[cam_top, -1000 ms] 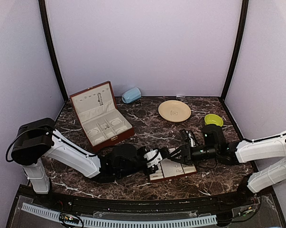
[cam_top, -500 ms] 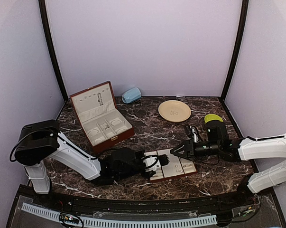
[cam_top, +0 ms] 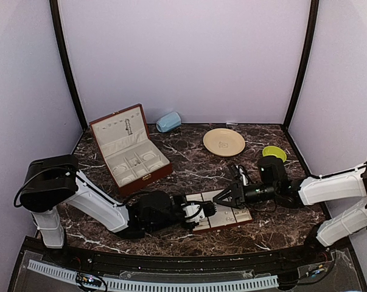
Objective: Organize the mixed jewelry
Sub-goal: Pass from the left arm to the right, then insert the earring into the earring holder.
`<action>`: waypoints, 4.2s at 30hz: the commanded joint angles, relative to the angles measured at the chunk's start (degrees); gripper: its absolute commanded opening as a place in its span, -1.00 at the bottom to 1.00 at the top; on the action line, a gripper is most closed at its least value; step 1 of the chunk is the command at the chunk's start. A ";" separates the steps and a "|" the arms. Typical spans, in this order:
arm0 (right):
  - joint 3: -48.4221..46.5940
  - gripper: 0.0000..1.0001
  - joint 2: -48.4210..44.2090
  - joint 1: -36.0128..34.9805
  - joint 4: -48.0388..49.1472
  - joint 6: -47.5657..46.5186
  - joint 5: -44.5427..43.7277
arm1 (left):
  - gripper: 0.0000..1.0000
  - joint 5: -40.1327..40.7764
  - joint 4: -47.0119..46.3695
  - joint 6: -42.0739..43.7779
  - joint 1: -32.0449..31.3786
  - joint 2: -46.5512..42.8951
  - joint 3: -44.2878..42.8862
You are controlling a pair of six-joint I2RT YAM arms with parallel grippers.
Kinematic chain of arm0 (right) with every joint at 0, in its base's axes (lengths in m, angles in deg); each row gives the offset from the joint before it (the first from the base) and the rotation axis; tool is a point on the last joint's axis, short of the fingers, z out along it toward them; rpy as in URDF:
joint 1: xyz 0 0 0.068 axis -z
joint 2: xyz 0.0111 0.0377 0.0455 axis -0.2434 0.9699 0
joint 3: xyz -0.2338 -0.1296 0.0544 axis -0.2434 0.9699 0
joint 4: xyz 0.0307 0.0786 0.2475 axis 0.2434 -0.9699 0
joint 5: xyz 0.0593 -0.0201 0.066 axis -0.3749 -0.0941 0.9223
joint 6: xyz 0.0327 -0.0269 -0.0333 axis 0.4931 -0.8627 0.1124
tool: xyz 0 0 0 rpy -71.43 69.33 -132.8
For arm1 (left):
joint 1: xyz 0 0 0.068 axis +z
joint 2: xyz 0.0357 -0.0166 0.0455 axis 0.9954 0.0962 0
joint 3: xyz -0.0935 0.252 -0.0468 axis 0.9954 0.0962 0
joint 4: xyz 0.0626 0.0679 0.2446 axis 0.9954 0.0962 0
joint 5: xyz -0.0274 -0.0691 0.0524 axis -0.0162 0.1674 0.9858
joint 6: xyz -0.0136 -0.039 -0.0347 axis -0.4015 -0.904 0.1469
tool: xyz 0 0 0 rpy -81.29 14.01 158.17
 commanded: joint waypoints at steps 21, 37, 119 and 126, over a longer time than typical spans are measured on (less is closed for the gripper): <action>1.86 -0.57 3.66 -1.68 16.39 2.98 7.60 | -0.91 -1.33 -4.79 -2.00 -0.68 -0.76 2.05; 2.55 -0.51 3.53 -1.77 14.59 1.57 7.12 | -0.91 -0.71 -6.53 -2.95 -0.67 -1.22 2.86; 13.77 -0.82 -2.55 -3.46 10.55 -10.44 -24.27 | -0.27 2.31 9.53 -31.98 1.24 -5.44 3.83; 13.75 -0.82 -0.88 -3.56 11.57 -10.33 -23.92 | -0.27 2.45 9.54 -31.85 1.25 -5.60 3.92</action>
